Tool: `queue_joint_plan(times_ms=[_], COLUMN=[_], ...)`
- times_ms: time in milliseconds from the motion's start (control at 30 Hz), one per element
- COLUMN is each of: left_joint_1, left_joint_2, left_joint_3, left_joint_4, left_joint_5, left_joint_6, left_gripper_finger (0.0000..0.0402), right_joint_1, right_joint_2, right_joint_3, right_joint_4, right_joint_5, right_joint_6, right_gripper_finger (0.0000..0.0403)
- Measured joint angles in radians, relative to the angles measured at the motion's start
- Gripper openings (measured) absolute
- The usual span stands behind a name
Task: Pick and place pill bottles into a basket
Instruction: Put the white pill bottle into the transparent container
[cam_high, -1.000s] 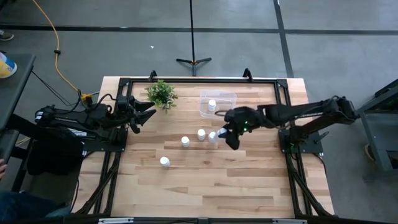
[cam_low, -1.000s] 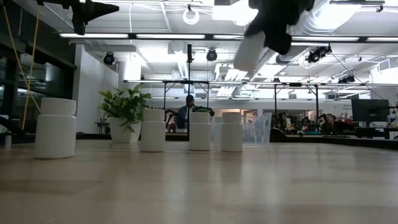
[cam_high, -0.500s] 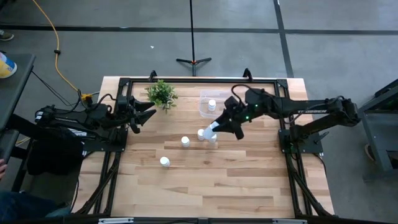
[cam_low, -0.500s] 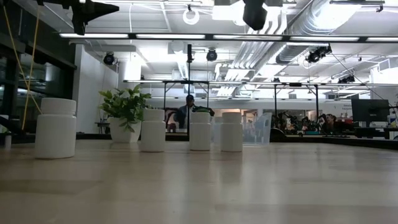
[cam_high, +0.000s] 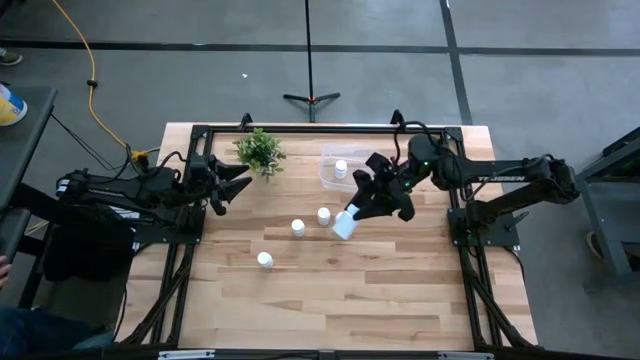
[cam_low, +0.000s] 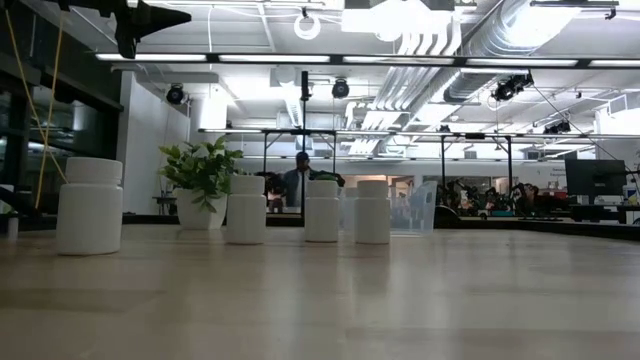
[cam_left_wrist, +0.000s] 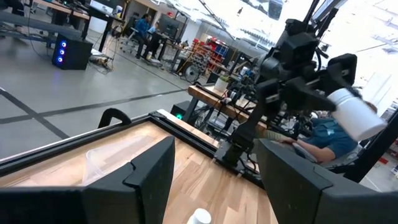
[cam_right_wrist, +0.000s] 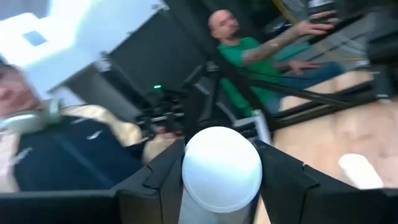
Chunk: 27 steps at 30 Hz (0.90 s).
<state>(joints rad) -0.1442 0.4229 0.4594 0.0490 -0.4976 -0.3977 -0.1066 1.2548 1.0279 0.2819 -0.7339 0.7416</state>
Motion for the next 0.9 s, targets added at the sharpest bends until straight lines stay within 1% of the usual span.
queue_joint_plan(times_ms=[67,133,267,433,600,833,900], left_joint_1=[0.0,0.0,0.0,0.0,0.0,0.0,0.0], left_joint_2=[0.0,0.0,0.0,0.0,0.0,0.0,0.0], left_joint_3=[0.0,0.0,0.0,0.0,0.0,0.0,0.0], left_joint_4=[0.0,0.0,0.0,0.001,0.001,0.001,0.001], left_joint_5=[0.0,0.0,0.0,0.0,0.0,0.0,0.0], left_joint_6=[0.0,0.0,0.0,0.0,0.0,0.0,0.0], left_gripper_finger=[0.026,0.026,0.026,0.026,0.026,0.026,0.026], right_joint_1=[0.0,0.0,0.0,0.0,-0.001,-0.014,-0.019], right_joint_2=[0.0,0.0,0.0,0.0,0.0,0.0,0.0], right_joint_3=[0.0,0.0,0.0,0.0,0.0,0.0,0.0], right_joint_4=[0.036,0.054,0.052,0.051,0.017,-0.079,-0.105], right_joint_5=[-0.023,-0.025,-0.024,-0.012,0.033,0.122,0.127], right_joint_6=[0.018,0.019,0.019,0.017,-0.021,-0.069,-0.077], right_gripper_finger=[0.0163,0.0158,0.0152,0.0156,0.015,0.0154,0.0152])
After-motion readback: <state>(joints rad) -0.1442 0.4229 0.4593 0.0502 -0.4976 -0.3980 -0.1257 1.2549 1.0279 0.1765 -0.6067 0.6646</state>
